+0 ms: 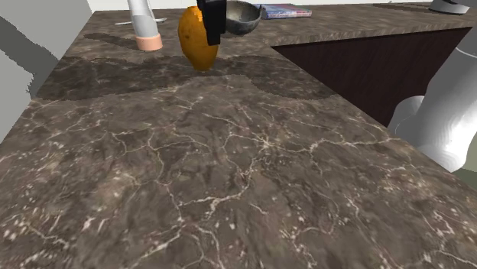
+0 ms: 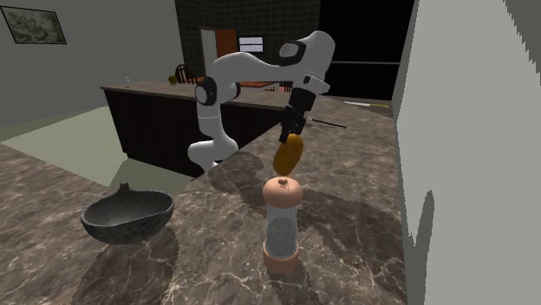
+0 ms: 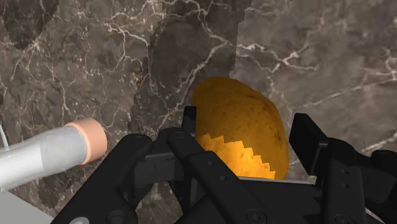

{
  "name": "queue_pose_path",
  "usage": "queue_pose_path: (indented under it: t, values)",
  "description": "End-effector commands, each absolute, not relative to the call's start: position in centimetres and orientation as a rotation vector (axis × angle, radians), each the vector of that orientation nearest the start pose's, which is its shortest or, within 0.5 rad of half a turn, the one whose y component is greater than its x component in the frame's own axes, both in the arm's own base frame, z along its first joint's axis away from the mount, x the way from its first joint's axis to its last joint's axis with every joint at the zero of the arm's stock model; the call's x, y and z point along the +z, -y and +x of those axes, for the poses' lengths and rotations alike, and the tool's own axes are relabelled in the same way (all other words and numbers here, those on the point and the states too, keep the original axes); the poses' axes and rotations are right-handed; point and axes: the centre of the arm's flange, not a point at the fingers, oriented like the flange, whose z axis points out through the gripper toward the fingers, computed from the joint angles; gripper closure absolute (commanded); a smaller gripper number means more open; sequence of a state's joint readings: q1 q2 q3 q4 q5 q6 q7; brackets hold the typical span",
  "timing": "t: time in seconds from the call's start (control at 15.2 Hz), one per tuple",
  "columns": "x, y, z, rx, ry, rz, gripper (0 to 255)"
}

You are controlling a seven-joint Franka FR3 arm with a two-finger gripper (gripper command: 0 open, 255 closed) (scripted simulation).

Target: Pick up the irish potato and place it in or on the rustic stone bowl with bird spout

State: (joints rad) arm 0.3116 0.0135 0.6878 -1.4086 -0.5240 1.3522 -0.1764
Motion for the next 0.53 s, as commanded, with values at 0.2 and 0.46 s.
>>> queue_pose_path:
  t: [0.2,0.46]
  values:
    - [71.7,-41.1,34.2,-0.263,1.858,-3.109,255]
    - [73.8,-41.1,34.2,-0.263,1.858,-3.109,255]
